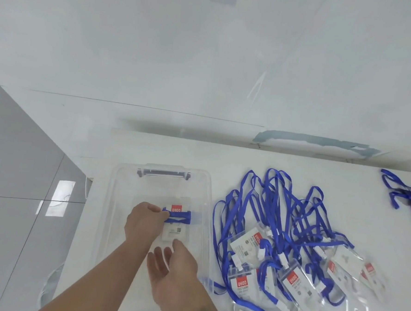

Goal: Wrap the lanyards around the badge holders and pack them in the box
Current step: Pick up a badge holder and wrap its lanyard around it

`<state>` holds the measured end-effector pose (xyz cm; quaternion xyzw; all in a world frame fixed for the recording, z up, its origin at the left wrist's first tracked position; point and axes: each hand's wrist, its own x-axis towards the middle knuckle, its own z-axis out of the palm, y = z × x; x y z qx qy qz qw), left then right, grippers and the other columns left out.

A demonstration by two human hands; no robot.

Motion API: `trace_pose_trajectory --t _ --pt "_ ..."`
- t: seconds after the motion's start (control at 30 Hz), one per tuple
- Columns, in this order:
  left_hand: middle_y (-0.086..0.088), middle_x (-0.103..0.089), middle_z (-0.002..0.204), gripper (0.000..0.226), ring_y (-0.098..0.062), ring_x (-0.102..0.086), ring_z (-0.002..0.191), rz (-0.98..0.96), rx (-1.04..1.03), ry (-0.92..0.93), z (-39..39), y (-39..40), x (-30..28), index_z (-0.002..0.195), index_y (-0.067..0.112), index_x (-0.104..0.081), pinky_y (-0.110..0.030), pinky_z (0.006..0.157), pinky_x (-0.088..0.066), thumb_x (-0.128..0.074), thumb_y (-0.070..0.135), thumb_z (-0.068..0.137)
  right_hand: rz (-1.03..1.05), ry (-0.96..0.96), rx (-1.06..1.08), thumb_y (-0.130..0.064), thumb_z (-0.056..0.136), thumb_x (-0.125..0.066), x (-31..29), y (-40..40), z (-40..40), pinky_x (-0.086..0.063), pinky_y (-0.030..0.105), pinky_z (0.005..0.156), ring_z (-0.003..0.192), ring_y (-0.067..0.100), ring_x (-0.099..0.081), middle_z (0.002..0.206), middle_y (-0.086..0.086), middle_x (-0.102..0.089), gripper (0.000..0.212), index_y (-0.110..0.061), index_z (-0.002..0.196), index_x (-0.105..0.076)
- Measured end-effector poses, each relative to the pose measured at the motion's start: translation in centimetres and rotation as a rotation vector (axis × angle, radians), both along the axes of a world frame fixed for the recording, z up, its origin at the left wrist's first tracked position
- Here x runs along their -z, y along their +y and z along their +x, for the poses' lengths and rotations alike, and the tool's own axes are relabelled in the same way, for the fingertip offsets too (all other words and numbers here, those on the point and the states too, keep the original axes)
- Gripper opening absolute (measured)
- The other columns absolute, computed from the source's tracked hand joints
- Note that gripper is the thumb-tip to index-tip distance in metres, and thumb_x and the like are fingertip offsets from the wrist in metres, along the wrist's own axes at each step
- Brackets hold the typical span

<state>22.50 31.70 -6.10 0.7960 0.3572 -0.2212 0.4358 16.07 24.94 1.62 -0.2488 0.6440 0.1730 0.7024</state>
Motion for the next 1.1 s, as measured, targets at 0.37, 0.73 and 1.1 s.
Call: trace_pose_trajectory --t 0.37,0.73,1.1 --pt "0.001 -0.067 0.080 0.009 -0.026 -0.066 0.078 -0.075 -0.156 -0.347 -1.0 -2.3 -8.2 0.082 0.021 -0.062 -0.049 0.084 -0.057 -0.065 0.029 0.079 0.129 -0.396 -0.086 -0.015 0.089 -0.066 -11.3 -9.3 -3.9 -0.042 0.022 0.041 0.046 0.015 -0.047 0.061 0.005 -0.055 0.014 -0.009 0.078 -0.059" --pt "0.008 -0.063 0.082 0.007 -0.017 -0.062 0.078 -0.184 -0.084 -0.595 -4.5 -14.0 -16.5 0.088 0.025 -0.061 -0.036 0.075 -0.052 -0.064 0.031 0.085 -0.247 -0.538 -0.200 -0.017 0.092 -0.064 -11.0 -27.5 -5.8 -0.045 0.023 0.046 0.049 0.011 -0.047 0.061 0.000 -0.054 0.011 -0.014 0.082 -0.061" --pt "0.002 -0.068 0.092 0.010 -0.017 -0.067 0.069 -0.213 0.054 -0.276 -9.6 -23.0 -8.6 0.098 0.023 -0.062 -0.039 0.075 -0.062 -0.063 0.027 0.089 -0.709 -0.520 -0.927 -0.025 0.094 -0.061 -2.4 -34.0 -4.3 -0.051 0.026 0.070 0.074 0.013 -0.059 0.085 0.000 -0.066 0.012 -0.015 0.097 -0.068"
